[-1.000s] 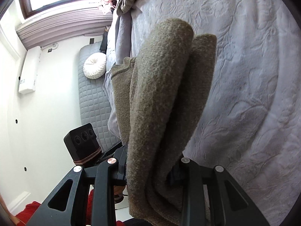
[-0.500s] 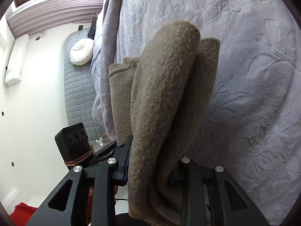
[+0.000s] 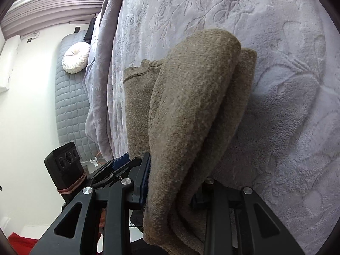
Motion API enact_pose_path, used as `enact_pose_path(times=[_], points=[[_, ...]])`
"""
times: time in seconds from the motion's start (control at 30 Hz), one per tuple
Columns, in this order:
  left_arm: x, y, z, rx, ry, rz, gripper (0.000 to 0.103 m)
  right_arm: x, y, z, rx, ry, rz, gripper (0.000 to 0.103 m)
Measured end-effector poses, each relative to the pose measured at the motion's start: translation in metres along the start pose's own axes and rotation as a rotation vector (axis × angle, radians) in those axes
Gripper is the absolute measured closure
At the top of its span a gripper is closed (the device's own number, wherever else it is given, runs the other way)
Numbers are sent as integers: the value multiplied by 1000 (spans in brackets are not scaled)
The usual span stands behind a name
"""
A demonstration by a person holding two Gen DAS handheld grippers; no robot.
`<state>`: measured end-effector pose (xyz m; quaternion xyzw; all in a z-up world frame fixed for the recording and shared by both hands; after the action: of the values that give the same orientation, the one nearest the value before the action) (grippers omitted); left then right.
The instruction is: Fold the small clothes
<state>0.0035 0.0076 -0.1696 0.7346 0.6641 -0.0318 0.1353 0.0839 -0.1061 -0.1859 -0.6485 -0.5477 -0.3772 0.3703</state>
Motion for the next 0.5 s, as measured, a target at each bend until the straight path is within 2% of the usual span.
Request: enact_pose_path(times=[0.2,0.27,0.33,0.37,0.5], points=[[-5,0,-1,-11,9,15,52,9,4,2,21,-35,-67,70],[2,-3,8,7,51,0,52,-13,3,-7,18,-108,-50,67],[12,-7,17,22,95,-9,52,-38,3,-16,20,-237,-47,57],[15,-10,20,30,93,-18,49,-46,1,-21,20,-282,-47,55],[20,-14,17,28,94,-36,48,-60,-11,-44,-8,-360,-40,54]])
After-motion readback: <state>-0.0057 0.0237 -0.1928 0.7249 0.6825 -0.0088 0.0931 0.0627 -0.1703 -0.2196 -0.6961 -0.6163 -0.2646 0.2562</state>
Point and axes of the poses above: each gripper's, at about its wrist camera, not at the fingertips, and z roughly the way its jaws point, x to its left, y to its top, the point moved 10 cm from there along z, roughly the way its jaws point, and after that the axes turned 8 degrees about y, right-handed, at the moved point
